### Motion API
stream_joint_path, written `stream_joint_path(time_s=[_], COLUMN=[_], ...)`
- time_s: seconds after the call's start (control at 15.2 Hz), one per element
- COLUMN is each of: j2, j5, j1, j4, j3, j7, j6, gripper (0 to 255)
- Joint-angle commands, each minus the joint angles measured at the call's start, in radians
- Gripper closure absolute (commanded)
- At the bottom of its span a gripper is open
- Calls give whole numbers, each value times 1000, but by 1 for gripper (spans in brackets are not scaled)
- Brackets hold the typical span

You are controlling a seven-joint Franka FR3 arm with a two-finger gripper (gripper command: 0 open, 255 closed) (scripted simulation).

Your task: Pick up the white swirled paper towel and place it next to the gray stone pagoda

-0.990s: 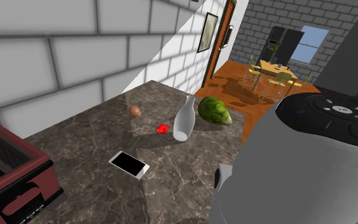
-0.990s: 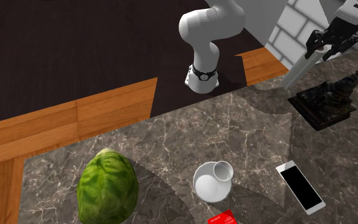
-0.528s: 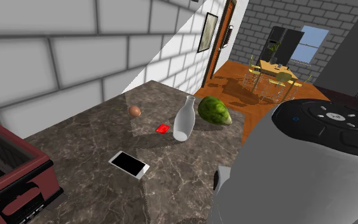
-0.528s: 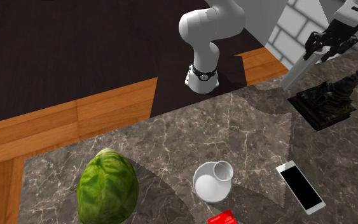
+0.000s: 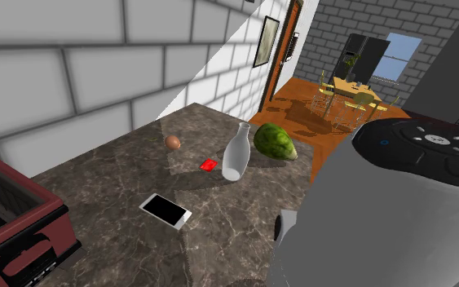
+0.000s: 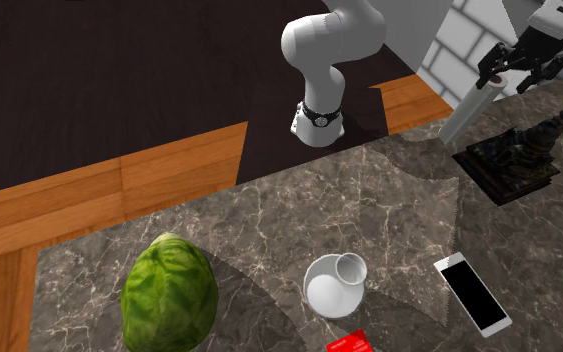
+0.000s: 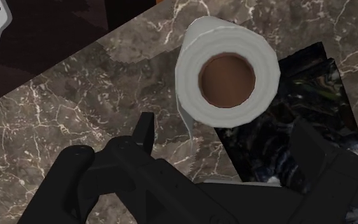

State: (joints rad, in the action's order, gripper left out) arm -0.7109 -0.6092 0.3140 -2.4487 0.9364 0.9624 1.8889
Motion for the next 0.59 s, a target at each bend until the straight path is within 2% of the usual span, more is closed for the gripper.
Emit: stream_joint_path(time_s=[0.0, 0.13, 0.53], j2=[-14, -22, -22], j5=[18, 39, 39], j1=[5, 4, 4], j4=[34, 81, 81], j3=[-34, -67, -67], j7=[3, 9, 9], j6=[-53, -111, -111], gripper=[0, 0, 0])
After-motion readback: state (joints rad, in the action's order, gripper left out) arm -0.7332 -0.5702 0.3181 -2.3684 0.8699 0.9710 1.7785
